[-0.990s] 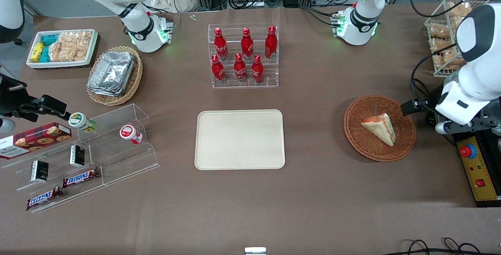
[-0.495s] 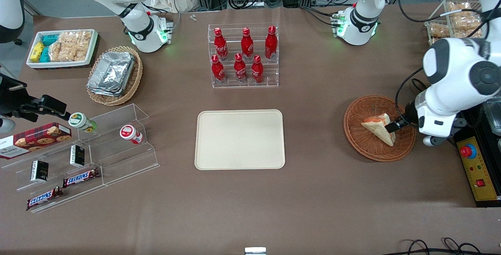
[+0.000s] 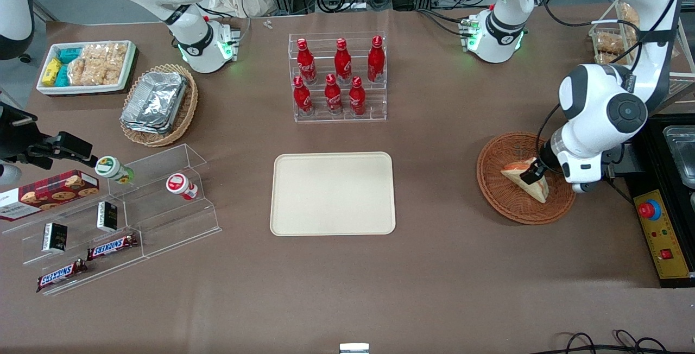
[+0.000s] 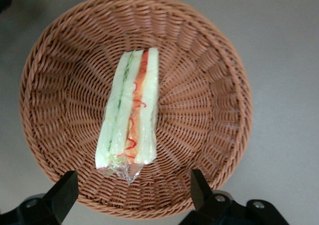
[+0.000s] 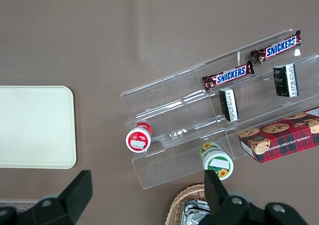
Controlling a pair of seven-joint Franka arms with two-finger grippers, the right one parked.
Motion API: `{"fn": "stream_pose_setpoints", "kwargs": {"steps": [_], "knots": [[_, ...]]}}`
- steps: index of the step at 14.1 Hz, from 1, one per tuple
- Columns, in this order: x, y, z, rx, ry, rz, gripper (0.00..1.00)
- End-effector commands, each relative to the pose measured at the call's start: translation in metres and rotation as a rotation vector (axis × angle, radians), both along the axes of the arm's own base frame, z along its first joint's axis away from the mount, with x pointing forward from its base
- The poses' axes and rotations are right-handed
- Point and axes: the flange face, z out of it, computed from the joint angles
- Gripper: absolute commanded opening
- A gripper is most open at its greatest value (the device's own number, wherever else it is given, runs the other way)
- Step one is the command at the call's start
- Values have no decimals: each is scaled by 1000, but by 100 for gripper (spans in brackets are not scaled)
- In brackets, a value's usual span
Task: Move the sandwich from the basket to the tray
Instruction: 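Lower the left gripper and close it on the sandwich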
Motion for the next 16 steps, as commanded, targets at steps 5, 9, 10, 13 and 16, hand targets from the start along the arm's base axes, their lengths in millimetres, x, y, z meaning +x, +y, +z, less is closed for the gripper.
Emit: {"fn": "stream_pose_setpoints", "kwargs": {"steps": [5,9,10,13,16], "knots": [[-8,12,-35,-1,32,82,100],[-6,12,-55,-7,26,111,100],[-5,12,-59,-8,26,117,100],[-3,17,-63,-6,25,143,62],[1,16,-62,-5,20,179,13]]}}
